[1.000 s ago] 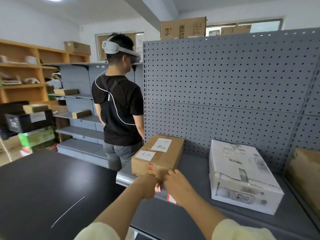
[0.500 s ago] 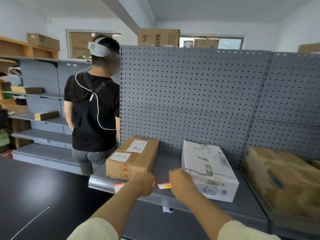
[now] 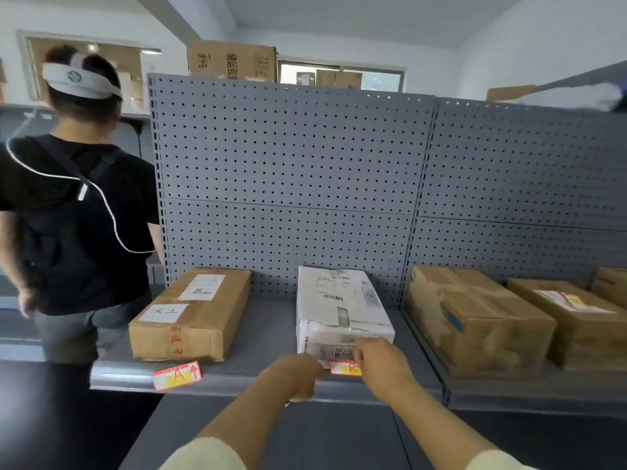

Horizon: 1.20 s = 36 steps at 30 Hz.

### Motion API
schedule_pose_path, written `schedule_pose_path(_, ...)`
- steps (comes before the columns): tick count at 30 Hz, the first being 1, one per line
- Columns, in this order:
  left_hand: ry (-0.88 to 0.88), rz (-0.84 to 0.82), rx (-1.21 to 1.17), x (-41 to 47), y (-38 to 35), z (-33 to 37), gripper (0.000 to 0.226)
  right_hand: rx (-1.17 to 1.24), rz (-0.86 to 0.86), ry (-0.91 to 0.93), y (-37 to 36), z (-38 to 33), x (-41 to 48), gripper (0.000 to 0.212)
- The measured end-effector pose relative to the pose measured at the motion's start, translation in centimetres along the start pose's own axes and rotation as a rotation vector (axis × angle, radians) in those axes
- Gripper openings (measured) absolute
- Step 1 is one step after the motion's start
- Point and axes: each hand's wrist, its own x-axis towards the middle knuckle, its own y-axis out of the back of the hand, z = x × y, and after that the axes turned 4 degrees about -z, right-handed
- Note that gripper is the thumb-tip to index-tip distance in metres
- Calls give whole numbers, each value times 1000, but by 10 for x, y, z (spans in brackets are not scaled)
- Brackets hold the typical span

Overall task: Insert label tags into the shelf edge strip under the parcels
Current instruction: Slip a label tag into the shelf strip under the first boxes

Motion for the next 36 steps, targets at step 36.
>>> schedule_pose_path(36,153,-227,42,25,14,30,53,139,-264,324,-32,41,41,24)
